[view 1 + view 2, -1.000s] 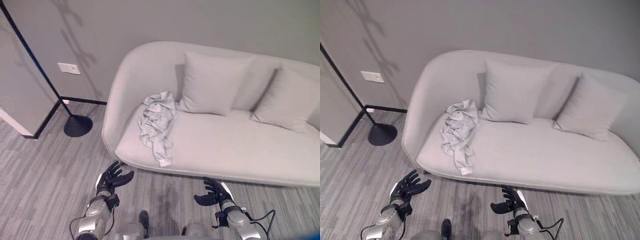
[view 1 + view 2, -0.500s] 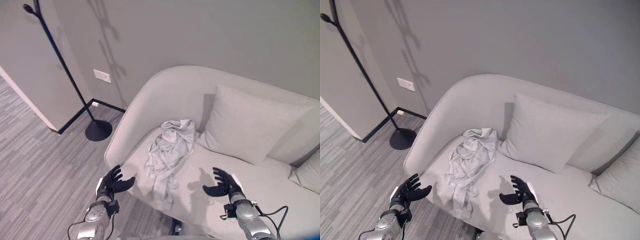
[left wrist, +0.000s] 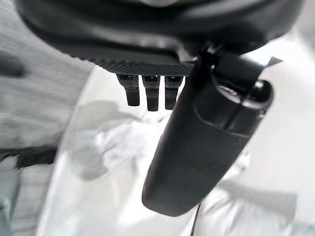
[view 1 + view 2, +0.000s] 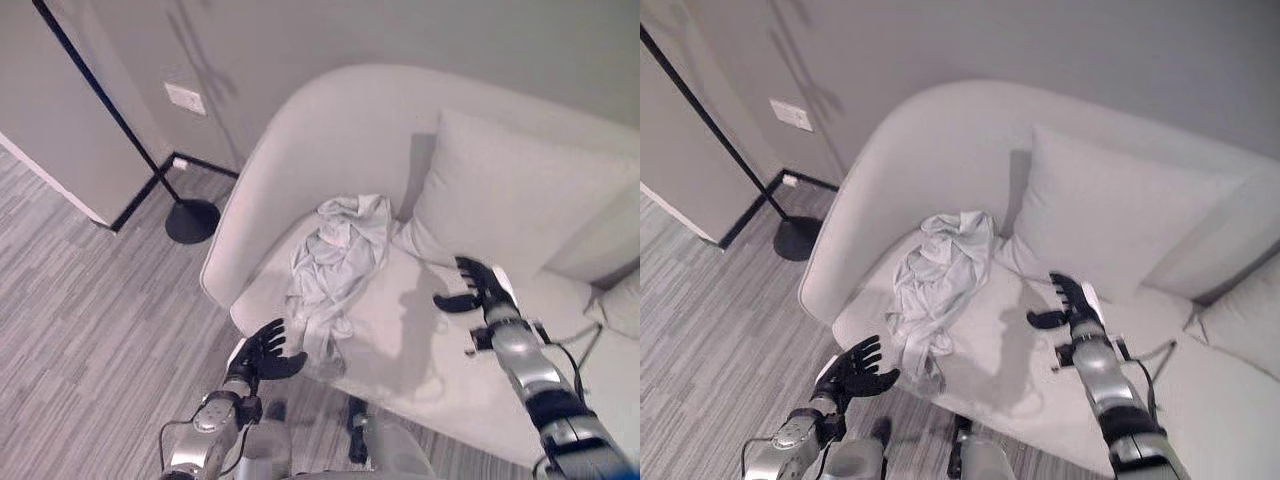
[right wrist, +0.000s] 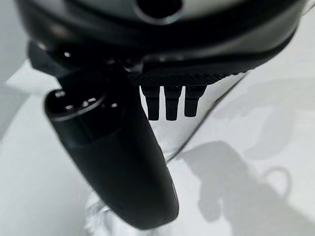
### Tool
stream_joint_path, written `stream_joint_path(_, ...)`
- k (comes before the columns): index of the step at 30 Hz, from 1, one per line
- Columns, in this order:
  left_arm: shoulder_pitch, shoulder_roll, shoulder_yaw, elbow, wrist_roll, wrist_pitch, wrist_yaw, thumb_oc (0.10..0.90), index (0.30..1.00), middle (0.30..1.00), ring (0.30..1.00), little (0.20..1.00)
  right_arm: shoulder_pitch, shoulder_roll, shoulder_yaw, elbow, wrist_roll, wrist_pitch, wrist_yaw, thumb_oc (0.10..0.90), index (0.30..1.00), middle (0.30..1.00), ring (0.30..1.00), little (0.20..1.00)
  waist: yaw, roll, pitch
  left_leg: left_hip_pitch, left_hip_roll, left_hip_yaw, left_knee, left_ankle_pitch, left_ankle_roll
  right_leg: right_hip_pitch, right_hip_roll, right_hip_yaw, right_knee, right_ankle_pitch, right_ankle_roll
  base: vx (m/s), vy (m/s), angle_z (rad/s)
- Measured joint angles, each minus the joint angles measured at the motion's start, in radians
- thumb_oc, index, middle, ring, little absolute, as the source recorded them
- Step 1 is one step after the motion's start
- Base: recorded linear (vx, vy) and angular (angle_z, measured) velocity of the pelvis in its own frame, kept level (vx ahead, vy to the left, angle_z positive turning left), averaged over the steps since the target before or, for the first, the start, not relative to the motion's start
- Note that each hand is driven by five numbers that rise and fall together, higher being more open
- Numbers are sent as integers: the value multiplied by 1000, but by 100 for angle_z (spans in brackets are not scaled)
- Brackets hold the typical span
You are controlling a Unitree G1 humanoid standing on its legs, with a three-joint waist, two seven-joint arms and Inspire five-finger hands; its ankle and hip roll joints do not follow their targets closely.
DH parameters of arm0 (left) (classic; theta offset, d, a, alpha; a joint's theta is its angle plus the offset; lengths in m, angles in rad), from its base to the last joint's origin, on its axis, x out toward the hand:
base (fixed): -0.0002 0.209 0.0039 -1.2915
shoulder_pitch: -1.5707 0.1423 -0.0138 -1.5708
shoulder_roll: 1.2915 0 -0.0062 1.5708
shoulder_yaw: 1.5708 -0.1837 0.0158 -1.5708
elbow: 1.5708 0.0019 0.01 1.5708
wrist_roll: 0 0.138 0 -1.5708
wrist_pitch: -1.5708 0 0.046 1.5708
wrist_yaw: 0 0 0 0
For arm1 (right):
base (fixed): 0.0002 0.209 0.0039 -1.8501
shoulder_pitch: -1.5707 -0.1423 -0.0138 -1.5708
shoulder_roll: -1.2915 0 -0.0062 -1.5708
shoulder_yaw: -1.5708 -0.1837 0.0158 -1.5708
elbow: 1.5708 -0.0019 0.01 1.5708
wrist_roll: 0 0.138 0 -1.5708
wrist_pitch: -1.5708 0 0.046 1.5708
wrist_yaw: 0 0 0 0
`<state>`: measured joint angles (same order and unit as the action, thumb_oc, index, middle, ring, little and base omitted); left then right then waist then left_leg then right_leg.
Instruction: Hang the clothes on the sofa on the clothes rack.
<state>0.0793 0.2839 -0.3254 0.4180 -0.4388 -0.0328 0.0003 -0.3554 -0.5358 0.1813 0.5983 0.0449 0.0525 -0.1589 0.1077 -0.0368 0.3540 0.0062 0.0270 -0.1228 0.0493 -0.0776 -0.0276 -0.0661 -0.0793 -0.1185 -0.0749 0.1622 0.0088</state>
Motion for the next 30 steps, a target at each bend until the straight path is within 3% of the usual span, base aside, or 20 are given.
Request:
stream_joint_path(1, 3, 14, -25, -8, 0, -2, -7, 800, 900, 900, 900, 900, -114, 15, 81, 50, 2, 0, -16, 800, 900, 900, 900, 900, 2, -2, 12, 12, -13, 48, -58, 80, -18, -26, -16, 27, -22, 20, 26, -68, 70, -58)
stream_joint_path(2, -11, 30, -45, -13, 0, -2, -8, 800, 900, 900, 900, 900, -172, 17, 116, 84, 3, 0, -16, 800, 900, 900, 900, 900, 12, 3, 17, -1, -18, 68, -77, 97, -3, -50, -29, 25, -22, 1, 49, -93, 102, -62)
stream_joint_path(5, -35, 61, -46, -65, -1, -11, -5, 800, 900, 900, 900, 900, -262, 14, 118, 133, 19, 0, -29, 800, 900, 900, 900, 900, 32, 13, 39, -45, -30, 62, -101, 128, 4, -77, -45, 11, -17, -1, 67, -74, 90, 7)
stream_joint_path(6, -50, 75, -43, -73, 0, -18, 0, 800, 900, 900, 900, 900, -312, 11, 127, 149, 19, 1, -32, 800, 900, 900, 900, 900, 45, 15, 53, -67, -39, 60, -98, 132, -2, -102, -52, 20, -17, 39, 75, -22, 43, 13)
stream_joint_path(9, -54, 79, -36, -73, -1, -20, 15, 800, 900, 900, 900, 900, -370, 10, 144, 148, 18, -1, -40, 800, 900, 900, 900, 900, 55, 42, 75, -75, -36, 55, -100, 133, -5, -108, -49, 16, -17, 46, 69, -25, 34, 3)
stream_joint_path(12, -60, 79, -39, -75, -6, -29, 16, 800, 900, 900, 900, 900, -419, -14, 171, 168, 18, -4, -45, 800, 900, 900, 900, 900, 56, 50, 83, -96, -35, 42, -98, 131, -7, -121, -50, 3, -17, 45, 68, -65, 26, 13)
stream_joint_path(14, -110, 81, -55, -76, -24, -34, 19, 800, 900, 900, 900, 900, -548, -48, 203, 319, 18, -6, -65, 800, 900, 900, 900, 900, 56, 52, 104, -124, -40, 32, -93, 134, -8, -143, -54, -4, -17, 46, 67, -35, 17, 14)
stream_joint_path(19, -135, 100, -61, -143, -30, -50, 39, 800, 900, 900, 900, 900, -692, -133, 231, 486, 21, -5, -99, 800, 900, 900, 900, 900, 78, 68, 115, -171, -42, 10, -94, 142, -11, -178, -60, -28, -17, 46, 67, -13, 0, 12)
stream_joint_path(25, -145, 148, -59, -267, -31, -63, 40, 800, 900, 900, 900, 900, -773, -220, 243, 585, 59, -26, -103, 800, 900, 900, 900, 900, 113, 97, 135, -233, -44, -20, -98, 155, -15, -228, -64, -54, -17, 46, 67, 12, 7, 15)
stream_joint_path(30, -146, 156, -54, -283, -31, -74, 39, 800, 900, 900, 900, 900, -779, -253, 250, 539, 114, -27, -103, 800, 900, 900, 900, 900, 122, 103, 138, -283, -45, -35, -97, 163, -19, -270, -61, -63, -17, 46, 67, 48, 15, 9)
